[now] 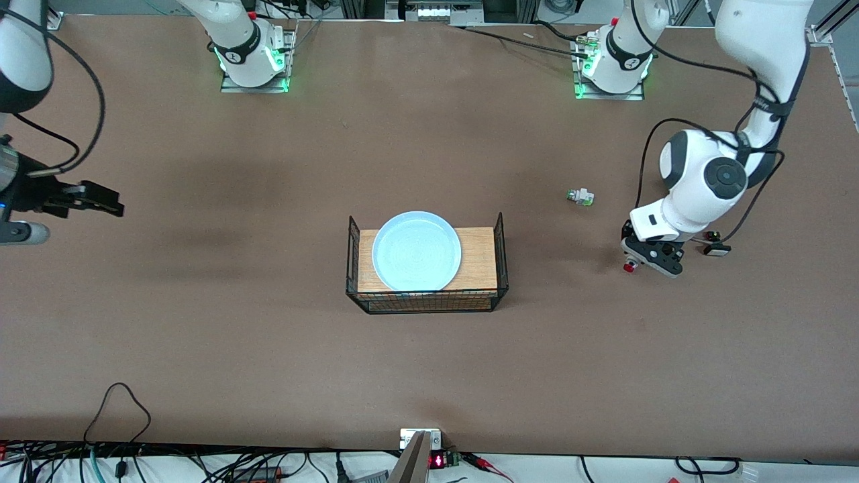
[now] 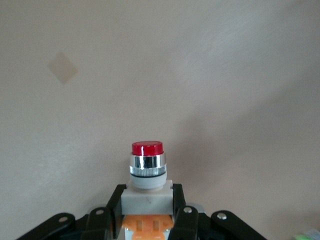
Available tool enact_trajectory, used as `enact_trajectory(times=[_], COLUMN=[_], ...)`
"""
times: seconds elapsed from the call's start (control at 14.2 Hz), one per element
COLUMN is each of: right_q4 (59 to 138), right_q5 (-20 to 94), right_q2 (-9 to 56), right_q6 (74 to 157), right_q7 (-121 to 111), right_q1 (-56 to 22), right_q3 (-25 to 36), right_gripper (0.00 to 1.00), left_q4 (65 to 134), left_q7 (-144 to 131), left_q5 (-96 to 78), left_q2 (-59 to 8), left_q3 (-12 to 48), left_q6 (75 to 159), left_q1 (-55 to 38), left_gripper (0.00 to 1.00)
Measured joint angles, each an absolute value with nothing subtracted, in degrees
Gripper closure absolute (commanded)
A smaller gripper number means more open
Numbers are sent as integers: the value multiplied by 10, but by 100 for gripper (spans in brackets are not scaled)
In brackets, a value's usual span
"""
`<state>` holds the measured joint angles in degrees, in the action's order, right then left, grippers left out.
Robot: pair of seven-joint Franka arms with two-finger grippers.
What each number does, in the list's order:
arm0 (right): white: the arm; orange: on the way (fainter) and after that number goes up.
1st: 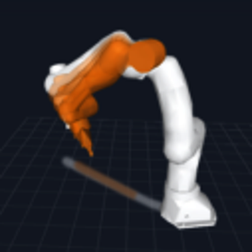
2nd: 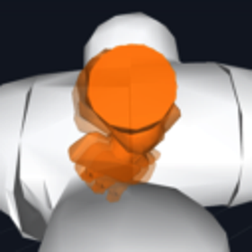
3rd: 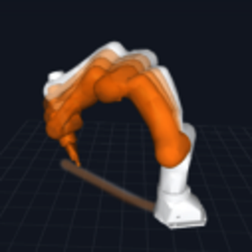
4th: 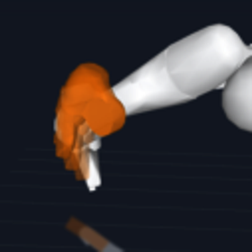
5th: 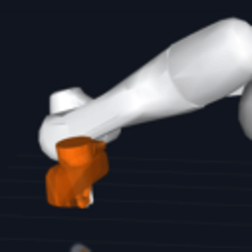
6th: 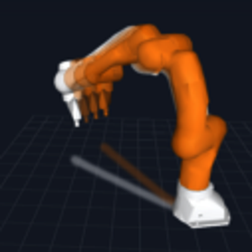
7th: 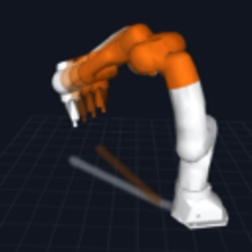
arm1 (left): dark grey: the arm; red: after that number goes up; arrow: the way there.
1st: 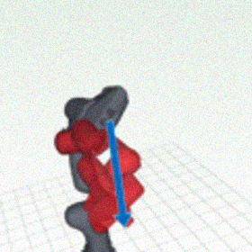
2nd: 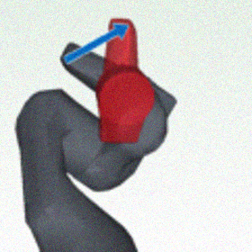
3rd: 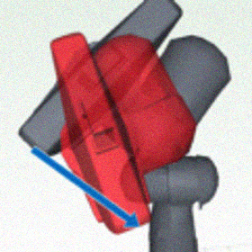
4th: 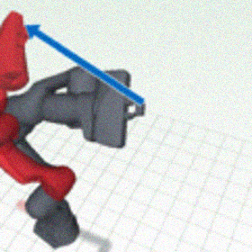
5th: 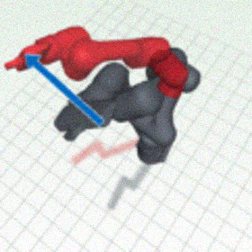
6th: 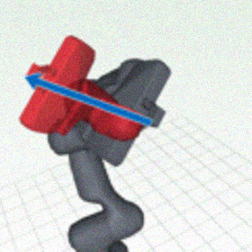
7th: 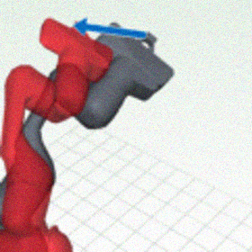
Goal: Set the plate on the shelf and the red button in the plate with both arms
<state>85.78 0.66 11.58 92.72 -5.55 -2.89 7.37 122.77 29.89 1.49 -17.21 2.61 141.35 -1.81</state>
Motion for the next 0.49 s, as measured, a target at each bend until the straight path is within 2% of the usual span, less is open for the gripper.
enact_trajectory(times=[0.28, 0.49], right_q4=[866, 946], right_q5=[7, 7], right_q2=[99, 56], right_q6=[921, 992], right_q7=[-49, -48], right_q1=[-66, -70], right_q3=[103, 105], right_gripper=[0, 0], left_q4=[1038, 938], left_q7=[219, 90], left_q5=[-23, -84], left_q2=[-140, -142], left_q3=[92, 159], left_q6=[1131, 1065], left_q1=[-21, -30], left_gripper=[78, 78])
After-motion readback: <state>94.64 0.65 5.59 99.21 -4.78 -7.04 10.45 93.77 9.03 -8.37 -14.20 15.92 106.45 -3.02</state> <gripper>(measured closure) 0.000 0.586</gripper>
